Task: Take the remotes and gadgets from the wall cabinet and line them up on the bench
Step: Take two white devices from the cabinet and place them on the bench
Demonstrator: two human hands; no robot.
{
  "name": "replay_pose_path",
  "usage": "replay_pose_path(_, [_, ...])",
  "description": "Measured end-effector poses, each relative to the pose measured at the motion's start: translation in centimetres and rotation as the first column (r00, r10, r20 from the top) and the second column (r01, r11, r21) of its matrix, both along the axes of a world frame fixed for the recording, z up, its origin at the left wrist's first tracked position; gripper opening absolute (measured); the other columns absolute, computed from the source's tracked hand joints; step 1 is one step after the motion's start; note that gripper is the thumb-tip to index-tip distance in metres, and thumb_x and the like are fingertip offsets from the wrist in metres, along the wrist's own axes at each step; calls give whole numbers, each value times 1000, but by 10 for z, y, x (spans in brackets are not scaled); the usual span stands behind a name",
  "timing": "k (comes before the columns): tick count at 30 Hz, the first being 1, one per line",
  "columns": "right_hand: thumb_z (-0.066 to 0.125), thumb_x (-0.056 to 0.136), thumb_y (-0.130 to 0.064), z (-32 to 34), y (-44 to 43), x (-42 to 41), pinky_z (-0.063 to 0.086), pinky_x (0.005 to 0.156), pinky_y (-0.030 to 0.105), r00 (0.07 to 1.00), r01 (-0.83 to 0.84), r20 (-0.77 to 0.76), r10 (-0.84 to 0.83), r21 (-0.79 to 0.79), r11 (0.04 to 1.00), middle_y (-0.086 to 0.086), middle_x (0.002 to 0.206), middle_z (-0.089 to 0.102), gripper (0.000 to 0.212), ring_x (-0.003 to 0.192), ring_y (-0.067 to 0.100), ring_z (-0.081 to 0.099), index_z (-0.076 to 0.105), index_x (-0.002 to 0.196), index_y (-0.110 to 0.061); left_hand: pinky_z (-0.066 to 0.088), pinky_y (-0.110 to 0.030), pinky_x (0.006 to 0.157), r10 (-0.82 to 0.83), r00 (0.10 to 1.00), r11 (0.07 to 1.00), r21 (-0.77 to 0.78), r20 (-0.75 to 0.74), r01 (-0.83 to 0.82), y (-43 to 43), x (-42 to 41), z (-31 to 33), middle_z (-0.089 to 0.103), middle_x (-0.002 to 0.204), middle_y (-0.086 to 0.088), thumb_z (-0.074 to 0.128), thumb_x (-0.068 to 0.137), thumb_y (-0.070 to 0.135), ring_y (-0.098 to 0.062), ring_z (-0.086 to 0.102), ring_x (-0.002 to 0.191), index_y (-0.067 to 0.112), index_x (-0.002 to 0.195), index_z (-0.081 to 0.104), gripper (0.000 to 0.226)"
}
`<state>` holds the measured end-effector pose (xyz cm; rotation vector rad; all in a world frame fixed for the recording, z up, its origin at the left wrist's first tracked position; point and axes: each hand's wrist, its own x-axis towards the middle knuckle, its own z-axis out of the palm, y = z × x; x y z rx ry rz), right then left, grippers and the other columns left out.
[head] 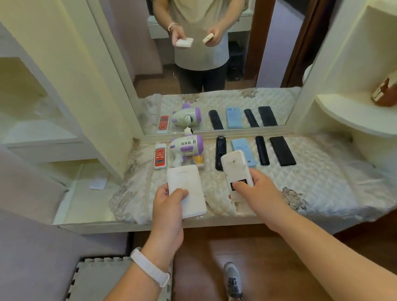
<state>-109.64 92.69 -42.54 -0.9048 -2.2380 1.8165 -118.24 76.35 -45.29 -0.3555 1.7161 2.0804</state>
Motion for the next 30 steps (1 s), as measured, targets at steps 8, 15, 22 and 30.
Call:
replay_pose_path(8, [62,89,-16,-48,55,-75,56,74,42,990,-109,81,114,-72,991,7,93,70,11,87,26,67,63,93,-26,54,-50,77,27,999,989,-146,-30,-31,43,-53,-21,68,109,-13,60,79,8,-31,66,96,12,108,59,29])
replay_pose_path(15, [61,90,-12,-94,54,-114,46,63,25,970,-165,152,187,-148,975,3,93,70,15,80,15,63,63,97,-25,56,-40,67,54,996,969,-245,65,-37,29,-89,-52,65,108,-11,57,86,0,-29,66,94,11,110,55,26])
replay_pose_path(22, [64,89,-15,-146,31,-153,58,79,42,929,-139,311,199,-204,969,2,102,69,20,89,18,67,60,107,-19,54,-29,51,-29,986,942,-326,165,82,12,-132,-106,63,107,-6,58,88,1,-24,65,89,11,114,51,28])
replay_pose_path(30, [61,90,-15,-183,4,-193,58,80,40,884,-25,449,127,-227,974,2,103,68,22,89,20,68,58,111,-19,48,-21,58,-192,950,888,-370,245,274,-4,-179,-166,61,106,-1,57,89,1,-12,60,88,15,113,50,28])
